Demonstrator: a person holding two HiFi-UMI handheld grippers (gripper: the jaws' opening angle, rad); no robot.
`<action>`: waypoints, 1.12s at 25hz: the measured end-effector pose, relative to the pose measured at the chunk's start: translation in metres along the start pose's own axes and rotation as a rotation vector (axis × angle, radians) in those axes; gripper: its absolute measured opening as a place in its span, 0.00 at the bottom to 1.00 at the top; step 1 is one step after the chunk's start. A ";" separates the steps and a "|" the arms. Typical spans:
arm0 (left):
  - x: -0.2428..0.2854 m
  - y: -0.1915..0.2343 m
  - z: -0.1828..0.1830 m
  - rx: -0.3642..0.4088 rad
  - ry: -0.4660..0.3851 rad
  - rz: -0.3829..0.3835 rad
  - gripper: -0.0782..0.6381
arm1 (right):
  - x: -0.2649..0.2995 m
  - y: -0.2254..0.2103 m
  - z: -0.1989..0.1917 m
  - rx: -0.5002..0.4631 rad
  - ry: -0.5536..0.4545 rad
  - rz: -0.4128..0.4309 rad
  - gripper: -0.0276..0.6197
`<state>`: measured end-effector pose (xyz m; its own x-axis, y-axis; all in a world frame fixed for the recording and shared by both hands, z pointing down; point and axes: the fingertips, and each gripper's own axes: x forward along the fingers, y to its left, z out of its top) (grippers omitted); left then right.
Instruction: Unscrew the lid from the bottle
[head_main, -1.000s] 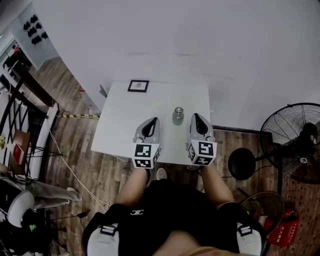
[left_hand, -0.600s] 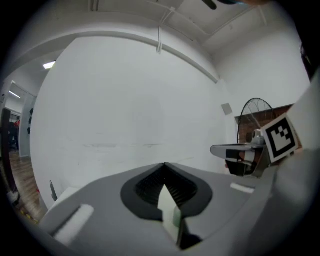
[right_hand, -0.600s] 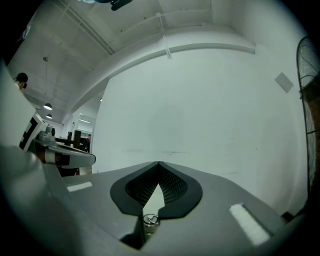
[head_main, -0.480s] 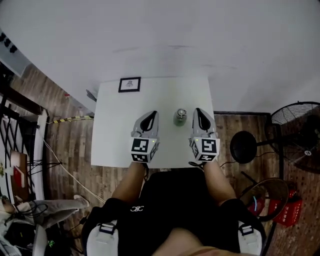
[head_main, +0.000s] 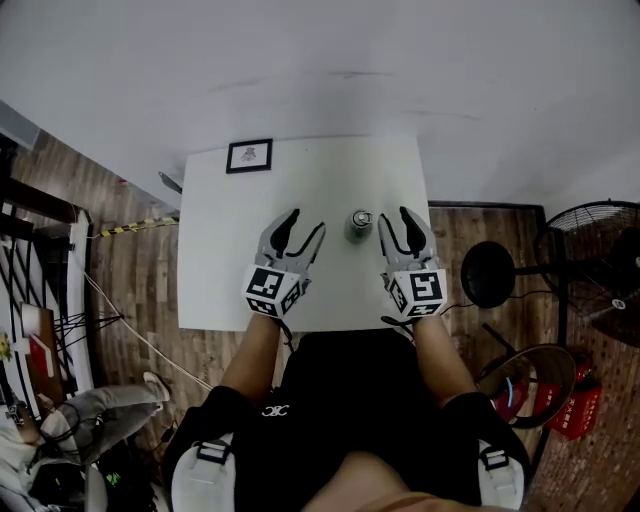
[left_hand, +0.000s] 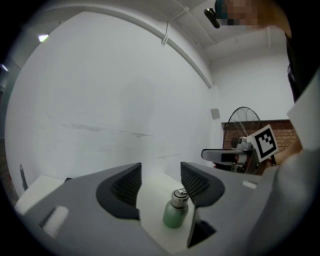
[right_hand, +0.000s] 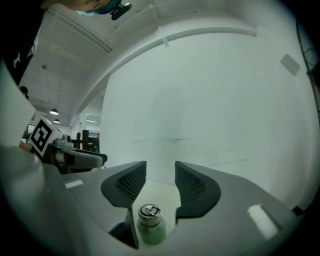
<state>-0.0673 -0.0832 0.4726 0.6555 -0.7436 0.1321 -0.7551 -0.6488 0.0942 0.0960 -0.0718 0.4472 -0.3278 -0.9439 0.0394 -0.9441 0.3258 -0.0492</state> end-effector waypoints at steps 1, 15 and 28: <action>0.005 -0.002 -0.004 -0.003 0.005 -0.034 0.51 | 0.004 0.003 -0.003 0.007 0.007 0.042 0.33; 0.045 -0.040 -0.108 0.004 0.183 -0.266 0.61 | 0.026 0.034 -0.093 -0.022 0.293 0.191 0.44; 0.097 -0.067 -0.157 0.042 0.294 -0.414 0.64 | 0.051 0.029 -0.135 -0.034 0.452 0.140 0.43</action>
<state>0.0443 -0.0865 0.6344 0.8628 -0.3499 0.3649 -0.4278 -0.8900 0.1581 0.0477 -0.1036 0.5826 -0.4269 -0.7754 0.4654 -0.8878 0.4572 -0.0527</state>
